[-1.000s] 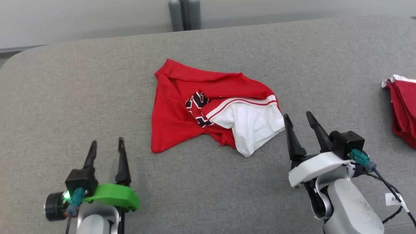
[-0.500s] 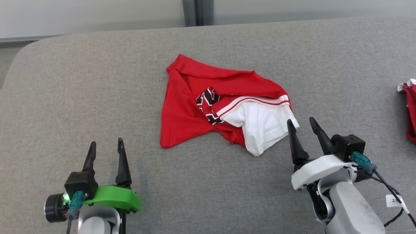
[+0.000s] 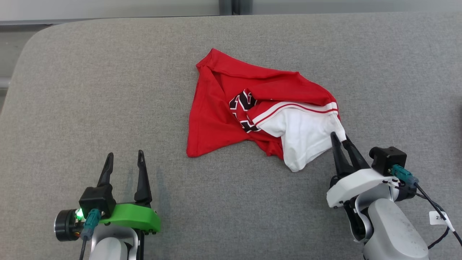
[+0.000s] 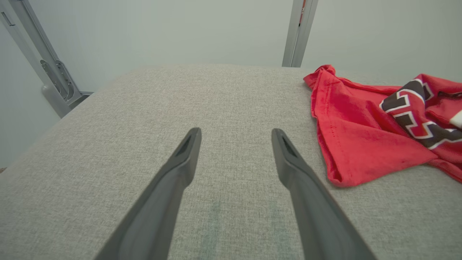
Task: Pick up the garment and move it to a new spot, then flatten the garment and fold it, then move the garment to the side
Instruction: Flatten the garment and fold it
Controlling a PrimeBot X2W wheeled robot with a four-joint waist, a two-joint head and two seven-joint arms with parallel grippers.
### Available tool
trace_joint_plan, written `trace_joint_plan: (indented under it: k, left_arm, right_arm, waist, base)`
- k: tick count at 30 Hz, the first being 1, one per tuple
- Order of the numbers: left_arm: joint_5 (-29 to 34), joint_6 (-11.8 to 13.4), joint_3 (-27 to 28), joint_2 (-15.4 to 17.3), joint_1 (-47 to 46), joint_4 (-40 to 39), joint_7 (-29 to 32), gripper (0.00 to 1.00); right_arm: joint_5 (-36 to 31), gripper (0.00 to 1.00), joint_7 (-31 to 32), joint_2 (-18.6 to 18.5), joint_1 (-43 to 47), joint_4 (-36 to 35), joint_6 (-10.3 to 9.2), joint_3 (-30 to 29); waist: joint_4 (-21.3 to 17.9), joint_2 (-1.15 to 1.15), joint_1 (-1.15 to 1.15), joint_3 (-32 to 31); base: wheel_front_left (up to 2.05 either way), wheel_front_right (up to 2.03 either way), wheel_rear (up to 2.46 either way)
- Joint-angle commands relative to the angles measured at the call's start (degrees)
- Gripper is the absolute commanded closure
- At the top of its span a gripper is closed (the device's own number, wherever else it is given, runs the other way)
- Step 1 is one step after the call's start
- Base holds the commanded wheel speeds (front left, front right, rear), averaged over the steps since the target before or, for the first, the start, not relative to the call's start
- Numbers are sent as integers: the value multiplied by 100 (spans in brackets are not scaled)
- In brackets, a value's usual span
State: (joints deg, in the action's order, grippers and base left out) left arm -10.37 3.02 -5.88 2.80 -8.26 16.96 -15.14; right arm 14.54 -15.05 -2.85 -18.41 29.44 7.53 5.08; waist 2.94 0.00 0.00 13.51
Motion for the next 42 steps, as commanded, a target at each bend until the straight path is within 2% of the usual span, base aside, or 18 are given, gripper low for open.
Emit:
trace_joint_plan:
  k: [1, 5, 13, 18, 22, 27, 32, 39, 42]
  left_arm:
    - [32, -5, -22, 21, -136, -24, 2, 0]
    - [32, 34, -72, 21, -166, -42, 2, 0]
    - [24, -30, -70, 21, -171, 43, 2, 0]
    - [-43, -36, -67, 21, -23, 97, 2, 0]
    - [-87, -15, -82, 21, 43, 137, 3, 0]
    - [-141, -8, -111, 20, 139, 187, 3, 0]
    - [-243, 35, -176, 20, 246, 241, 3, 0]
    - [-377, 109, -363, 22, 332, 271, 3, 0]
    - [-433, 143, -415, 19, 335, 278, 3, 0]
  right_arm:
    - [67, 100, -16, -11, -71, 6, -8, 2]
    - [143, 100, -16, -10, -105, -149, -8, 97]
    - [440, 100, -16, -10, -281, -1007, -7, 522]
    - [666, 100, -16, -10, -715, -1482, -7, 854]
    - [515, 100, -16, -12, -1316, -1705, -7, 959]
    - [257, 100, -16, -155, -2171, -1669, -7, 950]
    - [173, 100, -16, -296, -2990, -1503, -7, 1230]
    - [533, 100, -16, -151, -3794, -1160, -8, 2055]
    - [664, 100, -16, -86, -4128, -1161, -8, 2134]
  waist:
    - [7, 0, 0, 36]
    - [-6, 0, 0, 11]
    - [-45, 0, 0, -162]
    - [-41, 0, 0, -323]
    - [35, 0, 0, -443]
    - [191, 0, 0, -609]
    - [354, 0, 0, -774]
    - [646, 0, 0, -902]
    - [765, 0, 0, -884]
  base:
    - [0, 0, 0]
    - [0, 0, 0]
    - [0, 0, 0]
    - [0, 0, 0]
    - [0, 0, 0]
    - [0, 0, 0]
    - [0, 0, 0]
    - [0, 0, 0]
    - [0, 0, 0]
